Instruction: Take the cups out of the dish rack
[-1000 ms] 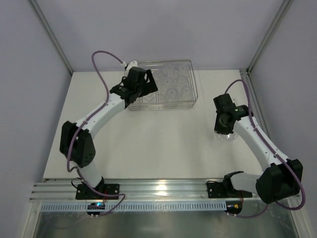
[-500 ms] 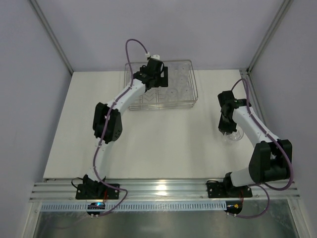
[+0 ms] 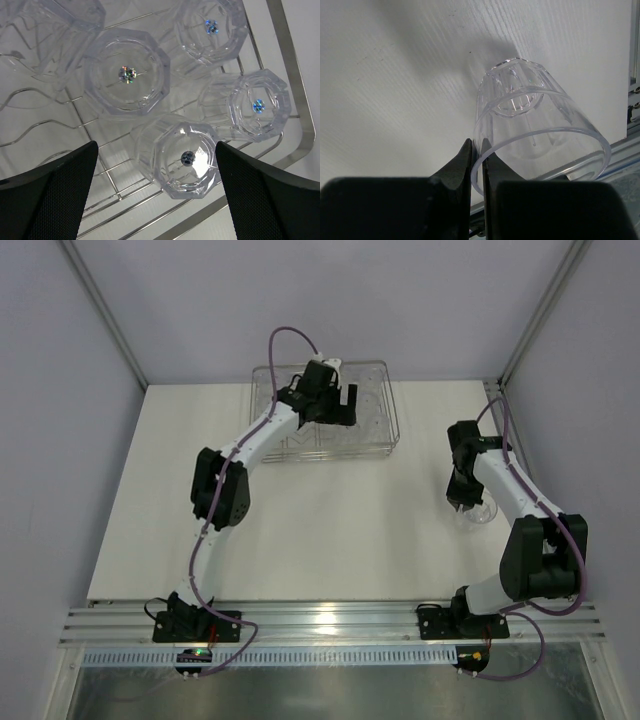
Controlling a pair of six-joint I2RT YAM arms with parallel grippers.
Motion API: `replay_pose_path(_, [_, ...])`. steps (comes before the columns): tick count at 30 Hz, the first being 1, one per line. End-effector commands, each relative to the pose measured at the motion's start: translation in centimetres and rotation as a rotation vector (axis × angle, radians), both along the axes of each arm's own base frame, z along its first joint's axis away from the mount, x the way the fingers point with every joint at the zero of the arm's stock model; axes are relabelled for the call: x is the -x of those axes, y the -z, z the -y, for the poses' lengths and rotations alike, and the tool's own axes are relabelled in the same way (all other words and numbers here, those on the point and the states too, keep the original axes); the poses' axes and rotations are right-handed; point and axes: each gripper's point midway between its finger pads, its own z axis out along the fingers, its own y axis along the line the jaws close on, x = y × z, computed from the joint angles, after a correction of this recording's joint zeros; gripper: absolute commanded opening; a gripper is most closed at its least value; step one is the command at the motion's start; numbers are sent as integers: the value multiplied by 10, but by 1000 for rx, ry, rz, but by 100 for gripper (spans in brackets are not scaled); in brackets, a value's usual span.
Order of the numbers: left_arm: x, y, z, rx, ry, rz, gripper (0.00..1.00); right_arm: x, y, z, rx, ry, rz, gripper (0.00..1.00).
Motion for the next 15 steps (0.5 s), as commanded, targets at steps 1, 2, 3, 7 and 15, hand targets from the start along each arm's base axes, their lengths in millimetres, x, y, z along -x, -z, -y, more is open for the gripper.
replay_pose_path(1, [9,-34,21,80,84,45,100,-11,-11,2,8,8,45,7])
replay_pose_path(2, [10,-34,23,81,96,45,100,-11,-11,3,10,10,45,8])
replay_pose_path(3, [12,-34,25,83,113,43,100,-11,-11,3,8,11,47,8])
replay_pose_path(7, [25,-15,37,15,180,-14,100,-11,-10,1,0,11,41,8])
replay_pose_path(15, [34,21,39,-169,220,-13,100,-12,-8,-1,-19,9,38,8])
